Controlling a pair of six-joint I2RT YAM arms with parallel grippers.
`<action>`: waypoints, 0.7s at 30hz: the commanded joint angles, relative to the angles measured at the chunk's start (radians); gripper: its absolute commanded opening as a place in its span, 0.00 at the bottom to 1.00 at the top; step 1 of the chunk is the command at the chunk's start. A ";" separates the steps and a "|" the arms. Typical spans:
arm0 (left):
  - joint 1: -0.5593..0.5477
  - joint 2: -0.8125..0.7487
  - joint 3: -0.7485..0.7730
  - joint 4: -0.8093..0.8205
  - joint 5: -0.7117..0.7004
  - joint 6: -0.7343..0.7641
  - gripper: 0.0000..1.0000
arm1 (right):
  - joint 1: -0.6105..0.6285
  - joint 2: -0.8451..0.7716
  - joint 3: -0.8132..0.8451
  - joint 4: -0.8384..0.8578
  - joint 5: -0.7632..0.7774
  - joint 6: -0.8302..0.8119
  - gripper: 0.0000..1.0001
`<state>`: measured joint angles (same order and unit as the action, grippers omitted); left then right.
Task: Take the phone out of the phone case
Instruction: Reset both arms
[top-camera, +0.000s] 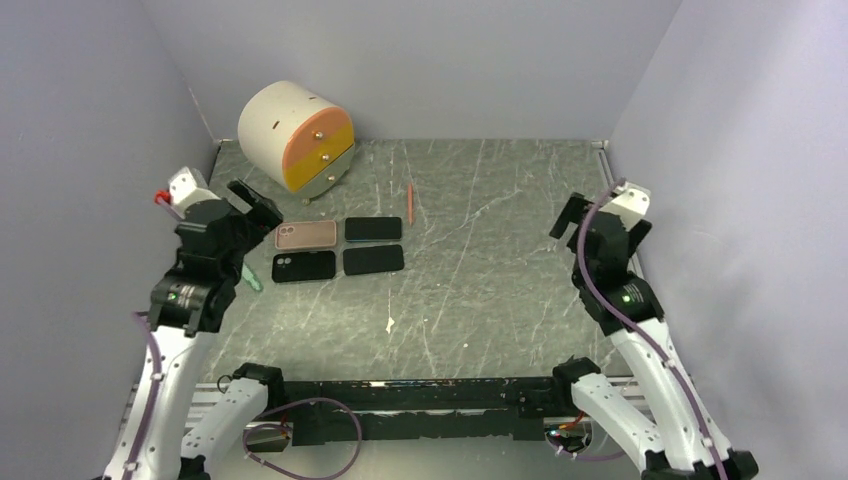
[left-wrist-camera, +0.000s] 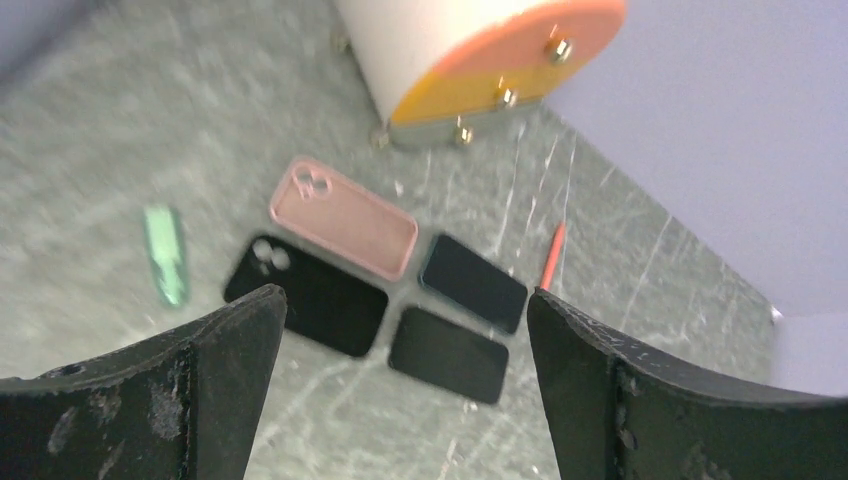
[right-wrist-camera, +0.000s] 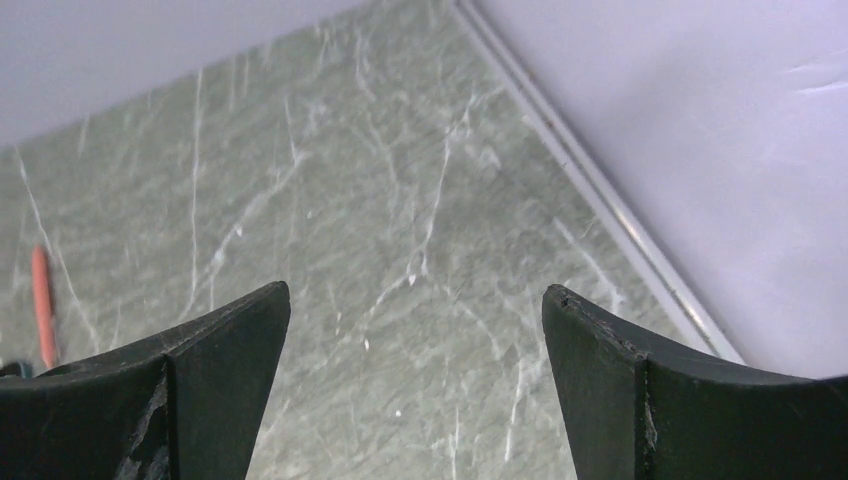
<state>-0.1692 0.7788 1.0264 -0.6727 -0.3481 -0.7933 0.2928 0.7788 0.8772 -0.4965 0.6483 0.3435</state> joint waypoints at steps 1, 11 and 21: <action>0.005 -0.026 0.187 -0.056 -0.169 0.360 0.95 | -0.004 -0.114 0.082 0.028 0.156 -0.043 0.99; 0.004 -0.121 0.327 0.127 -0.269 0.683 0.95 | -0.003 -0.334 0.166 0.183 0.057 -0.228 0.99; 0.004 -0.213 0.212 0.227 -0.262 0.657 0.95 | -0.003 -0.362 0.157 0.236 -0.047 -0.241 0.99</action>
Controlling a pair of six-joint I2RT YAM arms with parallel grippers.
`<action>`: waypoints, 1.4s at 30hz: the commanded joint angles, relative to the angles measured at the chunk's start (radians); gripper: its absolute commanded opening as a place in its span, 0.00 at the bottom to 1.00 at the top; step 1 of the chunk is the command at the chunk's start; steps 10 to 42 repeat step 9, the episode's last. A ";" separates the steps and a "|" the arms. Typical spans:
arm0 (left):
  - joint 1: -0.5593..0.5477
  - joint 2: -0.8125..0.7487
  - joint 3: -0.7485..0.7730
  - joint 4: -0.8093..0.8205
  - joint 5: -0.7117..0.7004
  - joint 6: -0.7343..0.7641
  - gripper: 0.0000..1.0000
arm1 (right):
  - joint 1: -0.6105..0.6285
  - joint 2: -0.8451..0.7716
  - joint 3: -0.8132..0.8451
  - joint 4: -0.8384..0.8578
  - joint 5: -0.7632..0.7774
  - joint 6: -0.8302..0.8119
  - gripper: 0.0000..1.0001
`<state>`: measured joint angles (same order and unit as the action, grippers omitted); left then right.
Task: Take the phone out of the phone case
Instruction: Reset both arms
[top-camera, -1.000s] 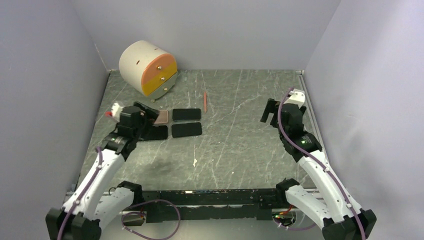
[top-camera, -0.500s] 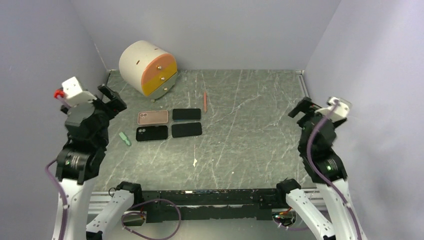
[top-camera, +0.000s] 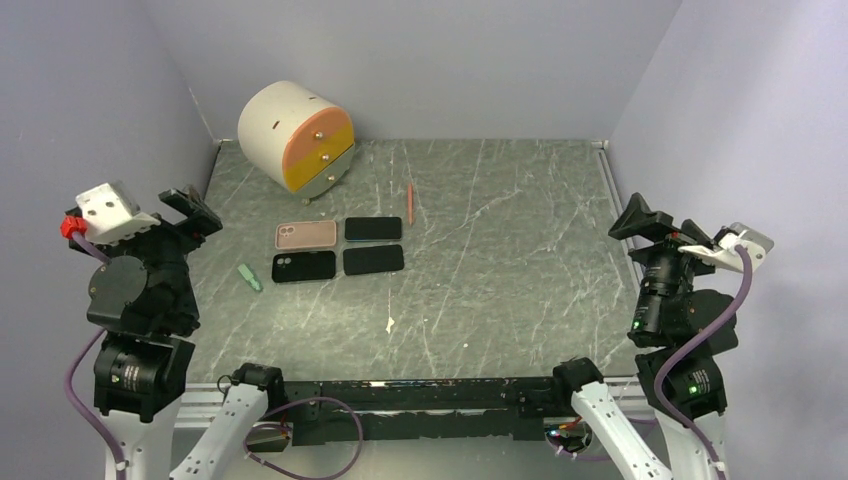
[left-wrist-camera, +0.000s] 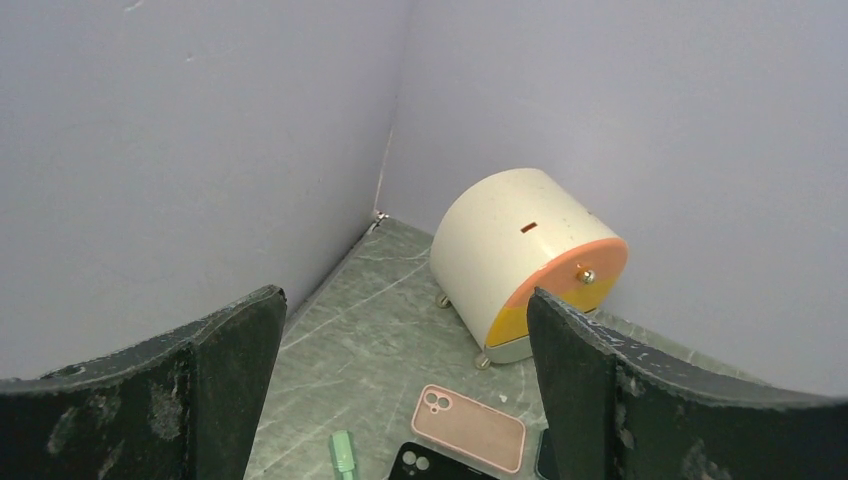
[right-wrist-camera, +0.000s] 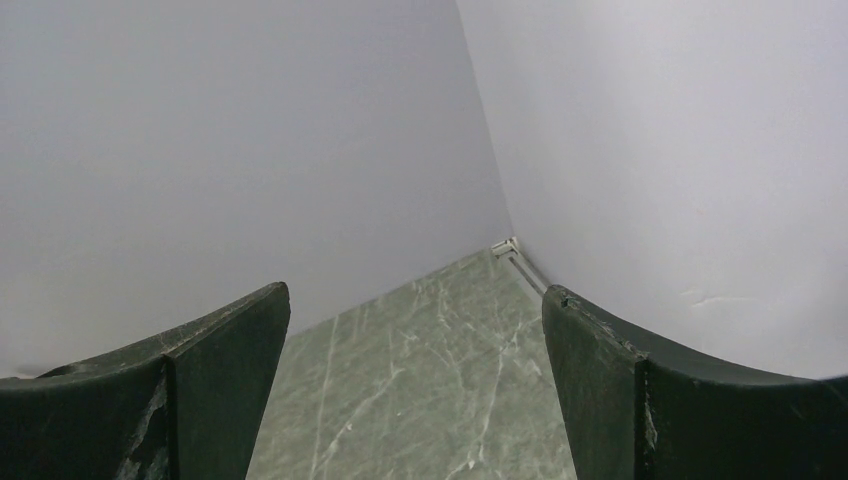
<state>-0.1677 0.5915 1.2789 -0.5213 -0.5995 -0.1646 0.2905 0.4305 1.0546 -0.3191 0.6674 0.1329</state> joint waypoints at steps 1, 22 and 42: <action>0.003 -0.033 -0.051 0.084 -0.015 0.021 0.95 | -0.001 -0.013 -0.023 0.061 -0.070 -0.028 0.99; 0.002 -0.042 -0.098 0.120 -0.050 0.004 0.95 | -0.001 0.002 -0.026 0.065 -0.077 -0.024 0.99; 0.002 -0.042 -0.098 0.120 -0.050 0.004 0.95 | -0.001 0.002 -0.026 0.065 -0.077 -0.024 0.99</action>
